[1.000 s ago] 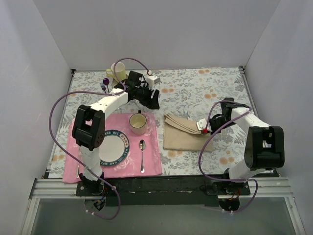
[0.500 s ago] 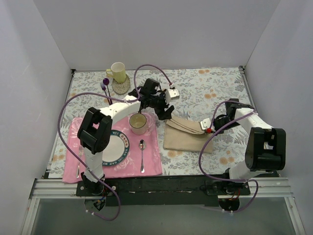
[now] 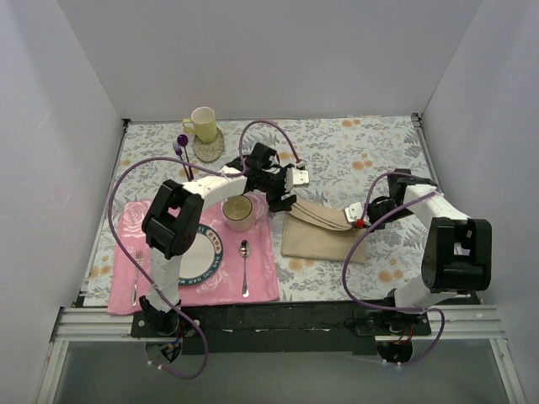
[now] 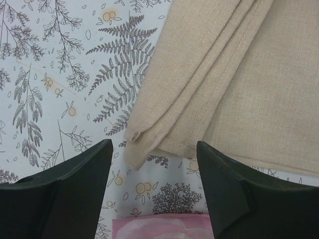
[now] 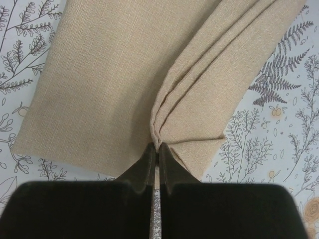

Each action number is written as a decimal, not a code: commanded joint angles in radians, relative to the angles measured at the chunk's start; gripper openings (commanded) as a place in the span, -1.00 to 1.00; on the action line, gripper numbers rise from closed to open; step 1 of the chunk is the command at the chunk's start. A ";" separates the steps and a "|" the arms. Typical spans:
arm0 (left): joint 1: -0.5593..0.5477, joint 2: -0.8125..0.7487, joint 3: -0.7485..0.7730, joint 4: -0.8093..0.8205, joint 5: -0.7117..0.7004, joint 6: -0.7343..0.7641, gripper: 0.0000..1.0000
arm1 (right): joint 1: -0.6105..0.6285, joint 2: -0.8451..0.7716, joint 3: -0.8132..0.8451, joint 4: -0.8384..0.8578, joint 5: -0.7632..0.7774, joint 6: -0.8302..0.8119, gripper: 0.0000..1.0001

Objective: Fold the napkin into a case and place the utensils inside
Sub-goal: Fold the lower triangle-folded napkin at the center of the board, then smooth out the 2/3-rectangle-folded napkin at the center of the board.

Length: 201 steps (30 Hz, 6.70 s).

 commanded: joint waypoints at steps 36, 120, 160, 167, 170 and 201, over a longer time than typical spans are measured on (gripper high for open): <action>-0.101 -0.072 0.033 -0.165 0.111 0.082 -1.00 | -0.046 0.000 0.058 -0.102 0.003 -0.239 -0.97; -0.110 -0.011 -0.027 -0.101 -0.015 -0.209 -0.88 | -0.002 0.088 -0.017 0.204 0.154 0.851 -0.97; -0.186 0.353 0.191 0.727 0.140 -1.840 -0.52 | -0.003 -0.009 -0.206 0.424 0.144 0.661 -0.97; -0.219 0.433 0.241 0.652 0.076 -1.810 -0.54 | -0.003 -0.047 -0.220 0.416 0.135 0.637 -0.97; -0.236 0.479 0.289 0.522 0.052 -1.735 -0.57 | -0.003 -0.081 -0.225 0.412 0.125 0.634 -0.97; -0.209 0.511 0.237 0.335 -0.071 -1.659 -0.61 | -0.155 0.210 -0.027 0.249 -0.134 1.606 -0.56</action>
